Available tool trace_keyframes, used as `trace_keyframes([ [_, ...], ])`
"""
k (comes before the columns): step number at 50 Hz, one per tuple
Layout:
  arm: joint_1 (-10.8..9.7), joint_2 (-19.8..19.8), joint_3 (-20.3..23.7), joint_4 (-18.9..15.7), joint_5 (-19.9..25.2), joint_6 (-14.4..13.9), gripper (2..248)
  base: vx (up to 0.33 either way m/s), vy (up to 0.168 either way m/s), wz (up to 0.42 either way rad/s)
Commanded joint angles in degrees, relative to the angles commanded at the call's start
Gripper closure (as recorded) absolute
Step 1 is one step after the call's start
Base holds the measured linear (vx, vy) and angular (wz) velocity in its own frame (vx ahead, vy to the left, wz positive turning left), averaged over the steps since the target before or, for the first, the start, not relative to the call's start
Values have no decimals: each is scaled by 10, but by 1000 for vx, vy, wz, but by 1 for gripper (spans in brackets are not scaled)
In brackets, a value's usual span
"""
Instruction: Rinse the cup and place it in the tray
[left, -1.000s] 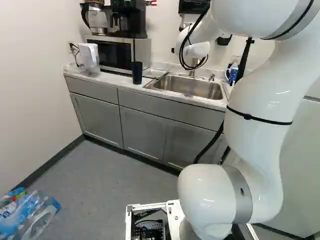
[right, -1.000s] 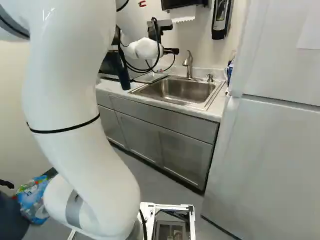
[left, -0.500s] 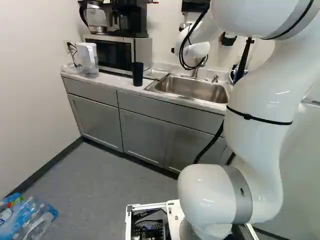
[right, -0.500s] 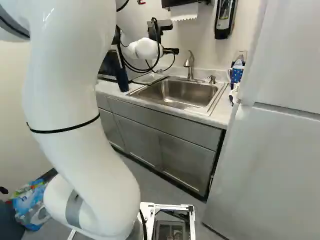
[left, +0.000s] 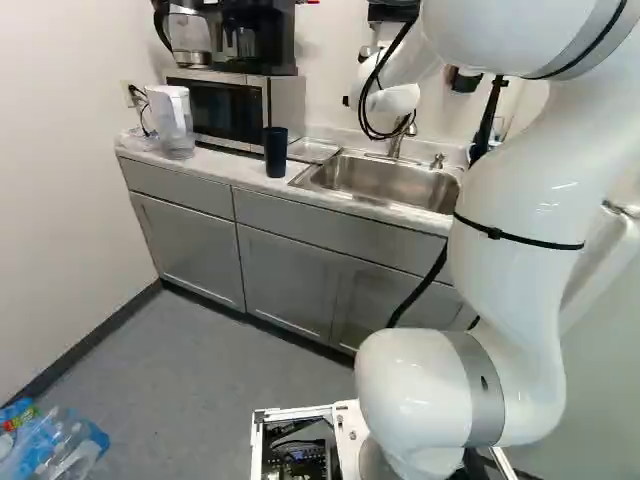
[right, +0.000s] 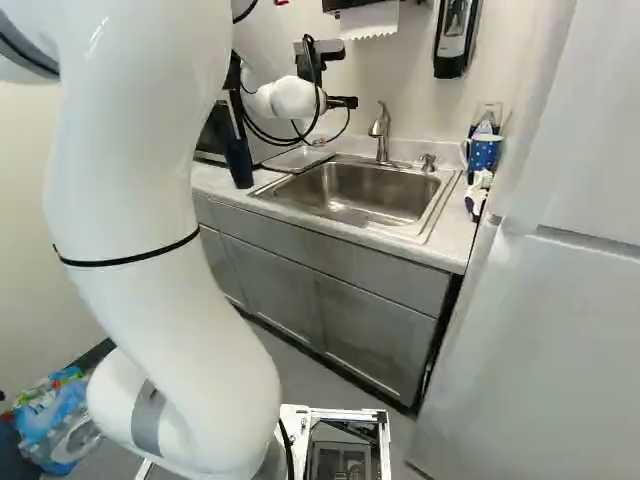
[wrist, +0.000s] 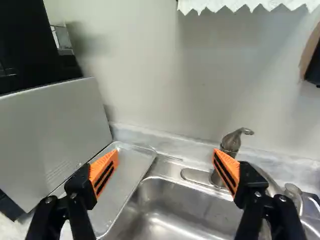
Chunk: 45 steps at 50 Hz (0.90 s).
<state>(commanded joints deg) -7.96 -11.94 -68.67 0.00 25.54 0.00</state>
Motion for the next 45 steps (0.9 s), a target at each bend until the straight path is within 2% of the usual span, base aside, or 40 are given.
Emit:
trace_keyframes([
  [20, 0, 0, 0, 0, 0, 0, 3, 82, 2, 1],
  [45, -1, -2, -2, 0, 0, 0, 3, -1, 0, 0],
])
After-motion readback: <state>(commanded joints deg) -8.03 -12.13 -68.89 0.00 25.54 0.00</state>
